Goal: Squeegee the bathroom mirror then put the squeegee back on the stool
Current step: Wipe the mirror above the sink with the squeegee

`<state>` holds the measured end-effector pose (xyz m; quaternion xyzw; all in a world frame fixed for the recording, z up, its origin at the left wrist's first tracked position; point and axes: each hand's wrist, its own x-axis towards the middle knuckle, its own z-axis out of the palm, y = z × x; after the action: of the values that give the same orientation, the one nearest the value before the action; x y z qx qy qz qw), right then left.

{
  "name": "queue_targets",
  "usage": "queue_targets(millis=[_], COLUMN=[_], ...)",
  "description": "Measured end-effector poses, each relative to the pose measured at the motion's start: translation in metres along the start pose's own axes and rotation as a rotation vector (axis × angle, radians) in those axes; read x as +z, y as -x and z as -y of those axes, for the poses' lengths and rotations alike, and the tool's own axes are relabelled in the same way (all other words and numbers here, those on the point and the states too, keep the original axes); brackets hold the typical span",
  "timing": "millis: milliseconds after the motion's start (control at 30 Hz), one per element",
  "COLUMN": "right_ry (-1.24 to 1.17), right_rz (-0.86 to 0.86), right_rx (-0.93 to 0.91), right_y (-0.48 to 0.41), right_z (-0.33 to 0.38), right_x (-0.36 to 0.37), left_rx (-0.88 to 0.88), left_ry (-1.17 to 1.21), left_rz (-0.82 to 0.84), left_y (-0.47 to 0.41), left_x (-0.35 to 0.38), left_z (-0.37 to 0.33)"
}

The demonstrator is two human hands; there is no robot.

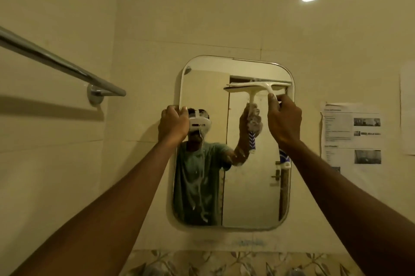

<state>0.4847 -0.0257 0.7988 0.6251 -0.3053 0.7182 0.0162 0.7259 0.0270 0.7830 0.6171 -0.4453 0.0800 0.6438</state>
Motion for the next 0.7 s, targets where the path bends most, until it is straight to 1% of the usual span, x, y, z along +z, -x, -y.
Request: queue_targets(millis=[133,233,300,400,500,700], right_ry=[0.083,0.129,0.203,0.280,0.252,0.286], right_rz=[-0.003,0.081,0.136,0.170,0.194,0.249], right_rx=[-0.015,0.035,0.074,0.088,0.139,0.157], right_y=[-0.032,-0.048,-0.053,-0.056,-0.043,0.028], right_z=[0.013,0.022,0.025,0.027,0.024,0.004], right_x=[0.007,0.010,0.012,0.011,0.010,0.011], left_rx=[0.033,0.099,0.144,0.213,0.243,0.272], left_ry=[-0.021,-0.063,-0.091,-0.110,-0.114,-0.086], left_rz=[0.004,0.005,0.006,-0.005,-0.018,-0.019], left_y=[-0.017,-0.026,-0.031,-0.033,-0.033,-0.035], left_x=[0.001,0.000,-0.002,0.000,0.001,-0.001], left_z=[0.011,0.020,0.023,0.026,0.027,0.028])
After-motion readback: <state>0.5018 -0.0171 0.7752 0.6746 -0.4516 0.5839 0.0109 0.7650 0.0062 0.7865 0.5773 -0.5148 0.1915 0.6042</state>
